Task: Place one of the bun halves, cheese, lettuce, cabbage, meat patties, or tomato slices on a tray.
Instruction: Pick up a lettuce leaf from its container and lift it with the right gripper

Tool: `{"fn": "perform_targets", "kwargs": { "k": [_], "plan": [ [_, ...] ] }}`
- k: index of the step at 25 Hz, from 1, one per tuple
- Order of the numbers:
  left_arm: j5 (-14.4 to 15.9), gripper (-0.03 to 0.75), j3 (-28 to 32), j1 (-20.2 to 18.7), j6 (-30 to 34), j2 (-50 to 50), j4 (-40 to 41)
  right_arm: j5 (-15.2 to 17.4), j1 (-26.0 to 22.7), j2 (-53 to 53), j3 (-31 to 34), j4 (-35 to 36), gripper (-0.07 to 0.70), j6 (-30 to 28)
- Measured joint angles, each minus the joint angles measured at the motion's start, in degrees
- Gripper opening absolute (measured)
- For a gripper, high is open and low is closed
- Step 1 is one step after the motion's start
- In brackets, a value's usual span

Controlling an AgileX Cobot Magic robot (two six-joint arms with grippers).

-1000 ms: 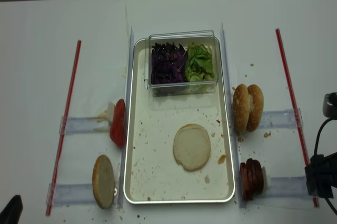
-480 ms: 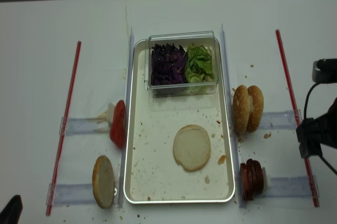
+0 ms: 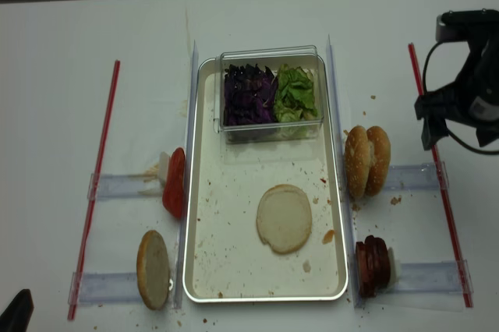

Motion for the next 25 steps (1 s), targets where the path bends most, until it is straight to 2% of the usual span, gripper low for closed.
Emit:
{"fn": "perform_targets", "kwargs": {
  "k": [7, 14, 20, 25],
  "plan": [
    [0.00, 0.562, 0.00, 0.00, 0.00, 0.00, 0.00, 2.58, 0.00, 10.88, -14.34, 0.00, 0.652, -0.11],
    [0.00, 0.563, 0.00, 0.00, 0.00, 0.00, 0.00, 4.64, 0.00, 17.97, -24.89, 0.00, 0.653, -1.21],
    [0.00, 0.563, 0.00, 0.00, 0.00, 0.00, 0.00, 6.58, 0.00, 22.14, -31.01, 0.00, 0.652, -1.92],
    [0.00, 0.563, 0.00, 0.00, 0.00, 0.00, 0.00, 7.81, 0.00, 22.91, -33.66, 1.92, 0.652, -2.51]
  ]
}}
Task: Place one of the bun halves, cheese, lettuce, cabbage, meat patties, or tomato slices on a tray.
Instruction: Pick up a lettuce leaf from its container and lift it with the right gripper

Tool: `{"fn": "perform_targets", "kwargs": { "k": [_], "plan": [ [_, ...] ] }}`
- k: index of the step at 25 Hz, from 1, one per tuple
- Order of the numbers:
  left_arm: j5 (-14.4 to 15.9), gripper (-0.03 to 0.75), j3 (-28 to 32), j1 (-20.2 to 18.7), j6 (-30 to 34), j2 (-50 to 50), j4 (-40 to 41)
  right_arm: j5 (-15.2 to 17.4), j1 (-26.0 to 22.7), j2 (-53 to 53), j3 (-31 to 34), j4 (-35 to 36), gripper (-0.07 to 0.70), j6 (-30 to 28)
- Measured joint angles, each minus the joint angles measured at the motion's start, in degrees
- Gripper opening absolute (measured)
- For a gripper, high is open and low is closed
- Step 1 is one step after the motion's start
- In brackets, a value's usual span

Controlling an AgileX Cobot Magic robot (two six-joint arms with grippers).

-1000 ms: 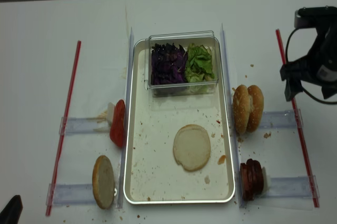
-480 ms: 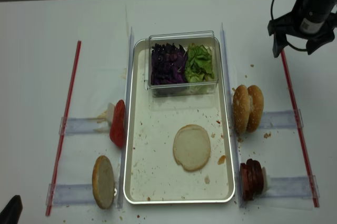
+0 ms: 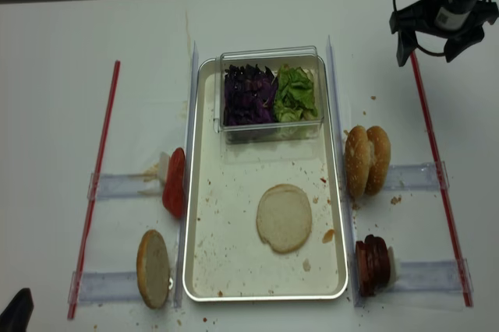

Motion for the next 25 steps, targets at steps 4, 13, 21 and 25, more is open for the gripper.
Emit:
{"fn": "perform_targets", "kwargs": {
  "k": [4, 13, 21, 25],
  "plan": [
    [0.00, 0.563, 0.00, 0.00, 0.04, 0.00, 0.00, 1.44, 1.80, 0.00, -1.94, 1.84, 0.652, -1.35],
    [0.00, 0.562, 0.00, 0.00, 0.04, 0.00, 0.00, 2.03, 13.46, 0.00, -4.61, 3.03, 0.652, -1.56],
    [0.00, 0.562, 0.00, 0.00, 0.04, 0.00, 0.00, 1.23, 22.79, 0.08, -4.65, 3.36, 0.652, -1.59],
    [0.00, 0.563, 0.00, 0.00, 0.04, 0.00, 0.00, 0.35, 25.42, 0.08, -4.74, 3.36, 0.652, -1.59]
  ]
}}
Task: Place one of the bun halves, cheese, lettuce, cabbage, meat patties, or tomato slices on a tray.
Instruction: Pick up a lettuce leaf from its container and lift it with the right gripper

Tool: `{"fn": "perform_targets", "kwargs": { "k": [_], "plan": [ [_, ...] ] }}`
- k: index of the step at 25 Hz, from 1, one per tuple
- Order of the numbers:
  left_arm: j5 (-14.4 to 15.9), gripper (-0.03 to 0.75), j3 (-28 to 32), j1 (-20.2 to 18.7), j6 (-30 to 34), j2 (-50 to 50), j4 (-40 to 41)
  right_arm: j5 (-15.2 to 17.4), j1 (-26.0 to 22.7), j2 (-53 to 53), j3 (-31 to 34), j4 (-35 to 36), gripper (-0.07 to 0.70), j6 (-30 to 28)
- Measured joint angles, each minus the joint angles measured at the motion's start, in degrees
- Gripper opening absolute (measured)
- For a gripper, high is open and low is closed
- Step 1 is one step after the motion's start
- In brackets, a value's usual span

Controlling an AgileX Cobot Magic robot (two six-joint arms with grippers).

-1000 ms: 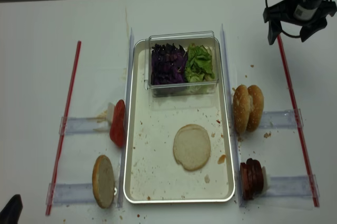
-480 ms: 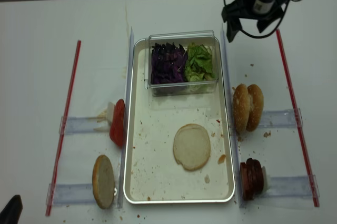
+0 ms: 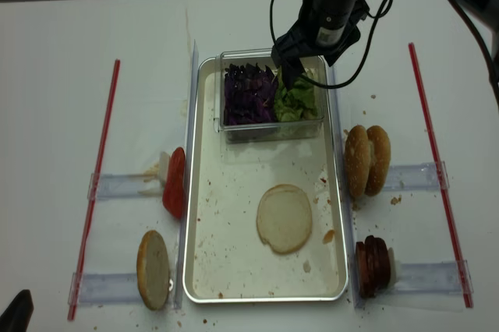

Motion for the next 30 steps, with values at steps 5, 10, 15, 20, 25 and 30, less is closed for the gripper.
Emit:
{"fn": "perform_targets", "kwargs": {
  "k": [5, 10, 15, 20, 25, 30],
  "plan": [
    [0.00, 0.562, 0.00, 0.00, 0.09, 0.00, 0.00, -1.39, 1.28, 0.04, 0.00, 0.00, 0.652, -0.21],
    [0.00, 0.562, 0.00, 0.00, 0.09, 0.00, 0.00, -2.41, 1.28, 1.55, 0.00, 0.10, 0.652, -0.85],
    [0.00, 0.562, 0.00, 0.00, 0.09, 0.00, 0.00, -3.51, 1.28, 3.56, 0.00, 0.37, 0.652, -2.27],
    [0.00, 0.562, 0.00, 0.00, 0.09, 0.00, 0.00, -3.89, 1.28, 5.53, 0.00, 0.71, 0.642, -2.69],
    [0.00, 0.562, 0.00, 0.00, 0.09, 0.00, 0.00, -4.30, 1.28, 6.33, 0.00, 1.00, 0.590, -2.78],
    [0.00, 0.562, 0.00, 0.00, 0.09, 0.00, 0.00, -4.76, 1.28, 6.92, 0.00, 1.00, 0.582, -2.82]
  ]
}}
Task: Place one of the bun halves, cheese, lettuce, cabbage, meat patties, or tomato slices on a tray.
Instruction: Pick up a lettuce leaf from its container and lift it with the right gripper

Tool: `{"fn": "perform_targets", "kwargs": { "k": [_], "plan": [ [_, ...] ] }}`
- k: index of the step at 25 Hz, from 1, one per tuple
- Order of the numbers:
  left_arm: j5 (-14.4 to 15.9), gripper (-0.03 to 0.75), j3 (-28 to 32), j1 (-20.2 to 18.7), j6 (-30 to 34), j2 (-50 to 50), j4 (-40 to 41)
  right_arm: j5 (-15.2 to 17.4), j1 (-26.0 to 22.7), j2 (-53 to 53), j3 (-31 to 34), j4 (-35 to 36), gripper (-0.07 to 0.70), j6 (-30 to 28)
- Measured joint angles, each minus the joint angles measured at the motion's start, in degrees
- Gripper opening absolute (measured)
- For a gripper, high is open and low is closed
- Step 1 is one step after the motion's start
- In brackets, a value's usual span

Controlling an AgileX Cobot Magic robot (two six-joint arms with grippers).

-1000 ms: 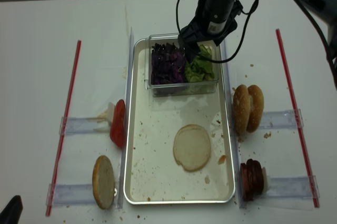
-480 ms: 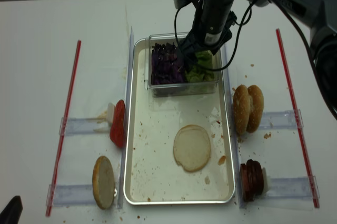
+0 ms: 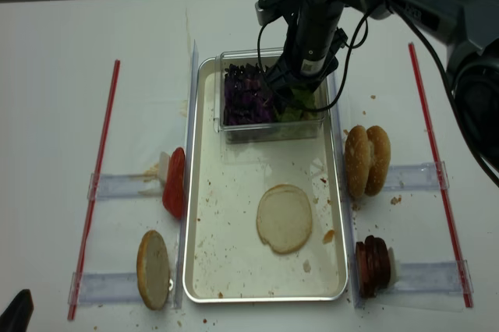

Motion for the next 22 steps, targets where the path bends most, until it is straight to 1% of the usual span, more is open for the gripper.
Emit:
{"fn": "perform_targets", "kwargs": {
  "k": [7, 10, 13, 18, 19, 20, 22],
  "plan": [
    [0.00, 0.562, 0.00, 0.00, 0.00, 0.00, 0.00, -0.40, 0.09, 1.66, -0.04, 0.45, 0.573, -0.32],
    [0.00, 0.562, 0.00, 0.00, 0.00, 0.00, 0.00, -0.40, 0.09, 1.89, -0.04, 0.32, 0.522, -0.32],
    [0.00, 0.562, 0.00, 0.00, 0.00, 0.00, 0.00, -0.40, 0.09, 2.02, -0.04, -0.24, 0.409, -0.32],
    [0.00, 0.562, 0.00, 0.00, 0.00, 0.00, 0.00, -0.40, 0.09, 2.02, -0.04, -1.23, 0.107, -0.21],
    [0.00, 0.562, 0.00, 0.00, 0.00, 0.00, 0.00, -0.40, 0.09, 2.02, -0.04, -1.23, 0.070, -0.21],
    [0.00, 0.562, 0.00, 0.00, 0.00, 0.00, 0.00, -0.40, 0.09, 2.02, -0.04, -1.23, 0.054, -0.21],
    [0.00, 0.562, 0.00, 0.00, 0.00, 0.00, 0.00, -0.40, 0.09, 2.02, -0.04, -1.23, 0.043, -0.21]
  ]
}}
